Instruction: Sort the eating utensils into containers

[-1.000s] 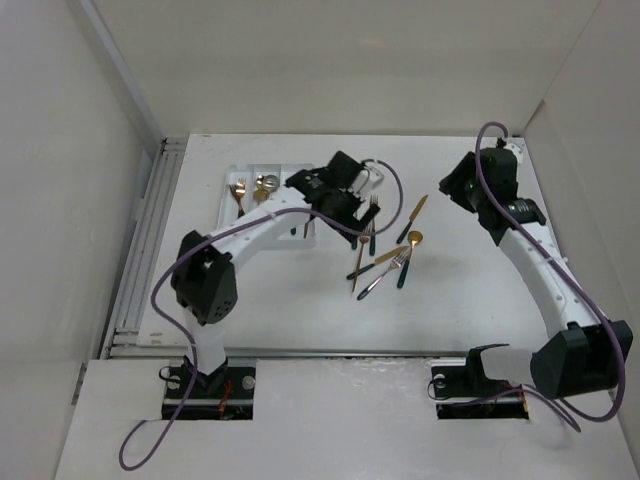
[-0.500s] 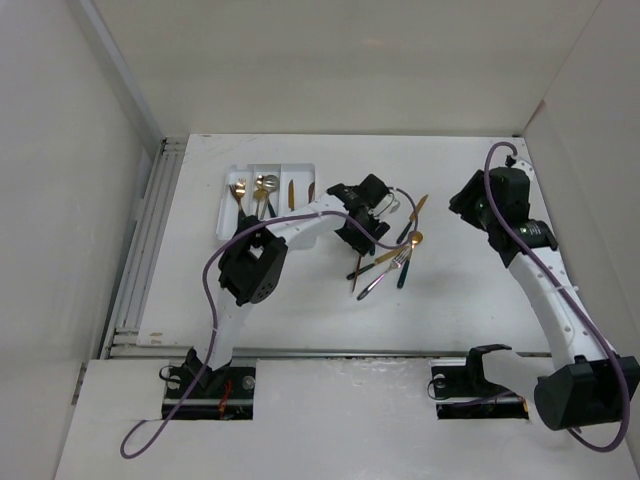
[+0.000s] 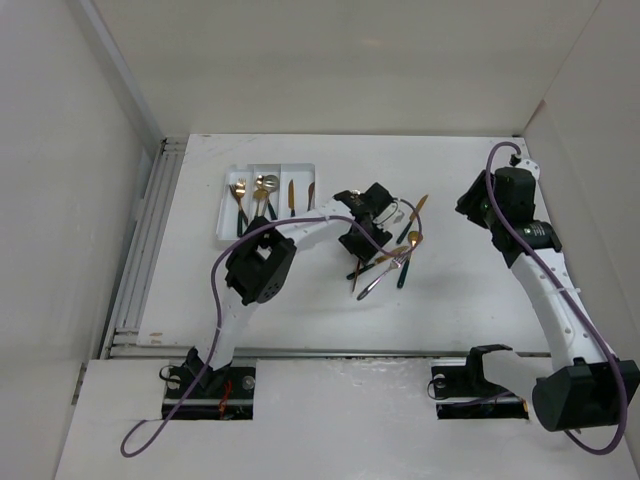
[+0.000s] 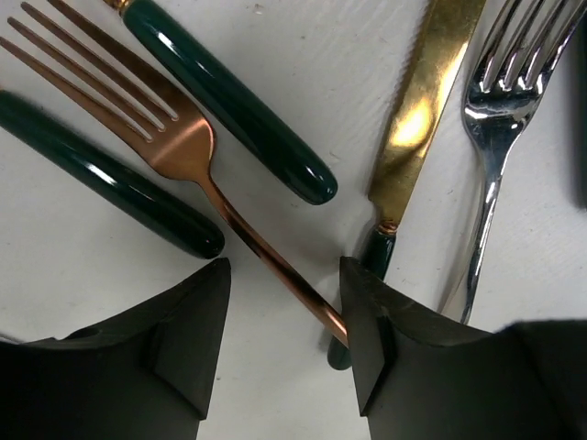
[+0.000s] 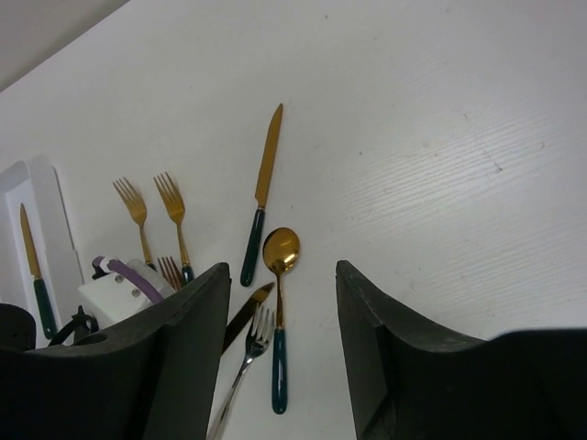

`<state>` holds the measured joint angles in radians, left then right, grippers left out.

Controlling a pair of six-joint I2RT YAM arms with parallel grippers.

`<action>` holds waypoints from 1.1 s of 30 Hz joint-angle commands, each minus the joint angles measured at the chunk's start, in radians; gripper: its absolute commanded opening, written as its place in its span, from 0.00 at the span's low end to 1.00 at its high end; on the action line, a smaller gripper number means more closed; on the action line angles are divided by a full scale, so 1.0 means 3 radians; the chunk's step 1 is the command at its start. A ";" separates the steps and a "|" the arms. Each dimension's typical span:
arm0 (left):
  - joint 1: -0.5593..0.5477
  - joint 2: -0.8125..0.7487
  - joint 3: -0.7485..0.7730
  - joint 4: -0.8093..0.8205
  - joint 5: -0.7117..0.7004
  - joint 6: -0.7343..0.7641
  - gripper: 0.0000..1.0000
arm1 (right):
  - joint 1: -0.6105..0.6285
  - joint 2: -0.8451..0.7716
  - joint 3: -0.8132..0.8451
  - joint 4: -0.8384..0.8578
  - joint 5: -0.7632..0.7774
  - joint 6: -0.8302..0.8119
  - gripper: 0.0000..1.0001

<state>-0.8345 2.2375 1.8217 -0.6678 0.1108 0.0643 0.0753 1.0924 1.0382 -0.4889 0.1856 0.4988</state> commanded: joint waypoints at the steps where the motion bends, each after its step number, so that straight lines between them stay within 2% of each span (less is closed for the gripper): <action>1: -0.0061 0.0002 0.0038 -0.0024 0.0127 -0.0051 0.48 | -0.0036 -0.0072 0.0006 0.0009 0.0077 -0.0077 0.55; 5: -0.0061 0.0073 -0.0074 -0.0024 0.0157 -0.0081 0.42 | -0.0067 -0.0072 0.0037 0.0009 0.0107 -0.0108 0.55; 9: -0.0061 0.0104 -0.0105 -0.0024 0.0127 -0.0112 0.26 | -0.0067 -0.0042 0.0037 0.0009 0.0107 -0.0144 0.55; 10: -0.0061 0.0134 -0.0105 -0.0024 0.0127 -0.0112 0.18 | -0.0067 -0.0041 0.0067 0.0009 0.0138 -0.0144 0.55; 14: -0.0061 0.0135 0.0027 -0.0055 0.0015 -0.0143 0.00 | -0.0067 -0.0041 0.0068 0.0009 0.0138 -0.0174 0.55; 19: -0.0061 0.0094 0.0130 -0.0085 -0.0113 -0.0143 0.00 | -0.0098 -0.0041 0.0068 0.0009 0.0138 -0.0175 0.55; 26: 0.0005 -0.0309 0.0487 -0.0239 -0.0242 -0.0036 0.00 | -0.0098 0.0132 0.0068 0.0126 -0.0138 -0.0134 0.54; 28: 0.0091 -0.0422 0.0625 -0.0274 -0.0272 -0.0035 0.00 | -0.0098 0.0183 0.0103 0.0167 -0.0210 -0.0098 0.54; 33: 0.0337 -0.0846 0.0585 -0.0239 -0.0364 0.0031 0.00 | 0.0147 0.0291 0.0134 0.0371 -0.0174 -0.0001 0.53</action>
<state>-0.7876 2.1483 1.9495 -0.7273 0.0399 0.0517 0.0780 1.1732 1.0370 -0.4755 0.1421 0.4767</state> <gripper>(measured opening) 0.051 0.526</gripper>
